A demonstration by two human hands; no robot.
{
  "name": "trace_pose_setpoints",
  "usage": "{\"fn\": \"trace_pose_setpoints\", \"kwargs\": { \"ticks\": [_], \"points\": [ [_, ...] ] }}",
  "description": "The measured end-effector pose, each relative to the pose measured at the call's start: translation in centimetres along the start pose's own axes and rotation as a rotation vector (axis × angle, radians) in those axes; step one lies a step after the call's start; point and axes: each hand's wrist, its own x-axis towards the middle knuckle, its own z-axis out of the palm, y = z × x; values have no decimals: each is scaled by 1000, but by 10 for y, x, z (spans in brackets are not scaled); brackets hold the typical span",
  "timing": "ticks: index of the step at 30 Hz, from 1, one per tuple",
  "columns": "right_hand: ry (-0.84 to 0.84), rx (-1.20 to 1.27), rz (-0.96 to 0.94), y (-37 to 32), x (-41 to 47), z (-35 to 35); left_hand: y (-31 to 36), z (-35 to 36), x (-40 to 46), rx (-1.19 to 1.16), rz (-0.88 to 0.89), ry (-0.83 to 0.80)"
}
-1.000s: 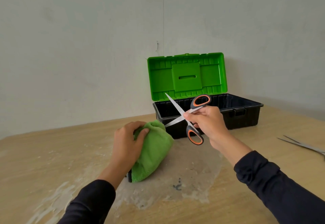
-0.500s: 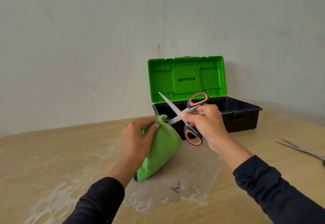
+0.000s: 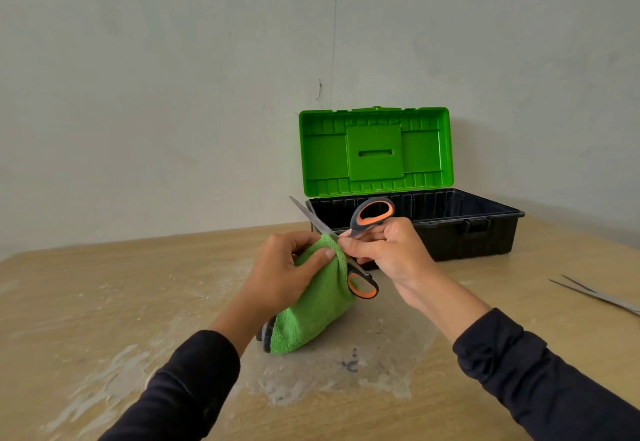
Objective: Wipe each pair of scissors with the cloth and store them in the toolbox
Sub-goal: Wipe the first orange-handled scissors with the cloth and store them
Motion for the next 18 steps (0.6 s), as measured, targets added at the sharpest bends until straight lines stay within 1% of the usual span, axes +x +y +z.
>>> {"fn": "trace_pose_setpoints", "kwargs": {
  "ticks": [4,7,9,12,18],
  "points": [
    [54,65,-11,-5,6,-13,-1,-11,-2,-50,-39,8],
    [0,37,-16,-6,6,-17,3,-13,-3,-83,-61,7],
    [-51,-9,-23,-4,4,-12,7,-11,-2,-103,-40,28],
    [-58,-19,-47,-3,1,-3,9,-7,-2,-102,-10,68],
    [-24,2,-94,-9,5,-15,9,-13,-4,-57,15,20]
  ]
}}
